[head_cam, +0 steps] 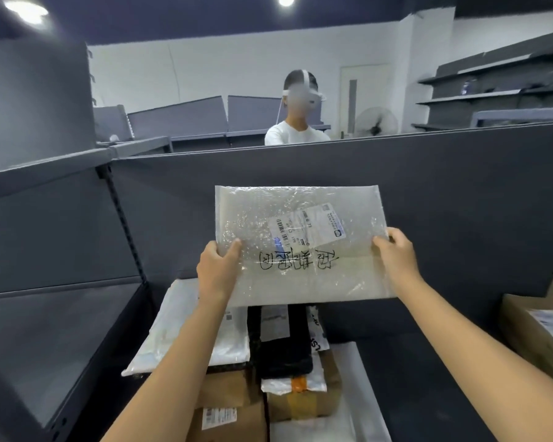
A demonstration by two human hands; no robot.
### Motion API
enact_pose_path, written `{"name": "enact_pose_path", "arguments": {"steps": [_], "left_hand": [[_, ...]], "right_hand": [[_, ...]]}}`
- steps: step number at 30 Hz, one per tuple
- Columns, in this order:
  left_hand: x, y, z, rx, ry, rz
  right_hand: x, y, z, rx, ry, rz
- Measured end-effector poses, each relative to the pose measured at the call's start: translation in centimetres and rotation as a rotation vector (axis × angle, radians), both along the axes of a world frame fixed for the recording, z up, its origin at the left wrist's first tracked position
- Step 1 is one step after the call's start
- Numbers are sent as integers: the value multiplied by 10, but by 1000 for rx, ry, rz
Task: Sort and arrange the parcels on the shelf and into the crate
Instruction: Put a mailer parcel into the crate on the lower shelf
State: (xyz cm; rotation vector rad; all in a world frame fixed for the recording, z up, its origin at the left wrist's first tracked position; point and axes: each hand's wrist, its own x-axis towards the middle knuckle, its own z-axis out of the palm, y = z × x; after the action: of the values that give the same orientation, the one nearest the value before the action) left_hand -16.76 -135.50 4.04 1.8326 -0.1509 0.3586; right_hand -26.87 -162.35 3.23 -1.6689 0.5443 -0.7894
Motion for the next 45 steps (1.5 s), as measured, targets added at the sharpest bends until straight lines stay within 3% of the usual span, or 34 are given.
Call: {"name": "enact_pose_path", "arguments": {"steps": [10, 25, 30, 45], "left_hand": [[1, -18, -26, -36, 128, -74], [-15, -33, -22, -58, -101, -153], [-10, -35, -29, 1, -35, -118], [-17, -55, -66, 0, 89, -312]], "right_hand": [[-13, -13, -11, -37, 26, -63], [-19, -25, -30, 8, 66, -129], [-26, -30, -38, -14, 93, -138], [-65, -36, -80, 86, 200, -244]]}}
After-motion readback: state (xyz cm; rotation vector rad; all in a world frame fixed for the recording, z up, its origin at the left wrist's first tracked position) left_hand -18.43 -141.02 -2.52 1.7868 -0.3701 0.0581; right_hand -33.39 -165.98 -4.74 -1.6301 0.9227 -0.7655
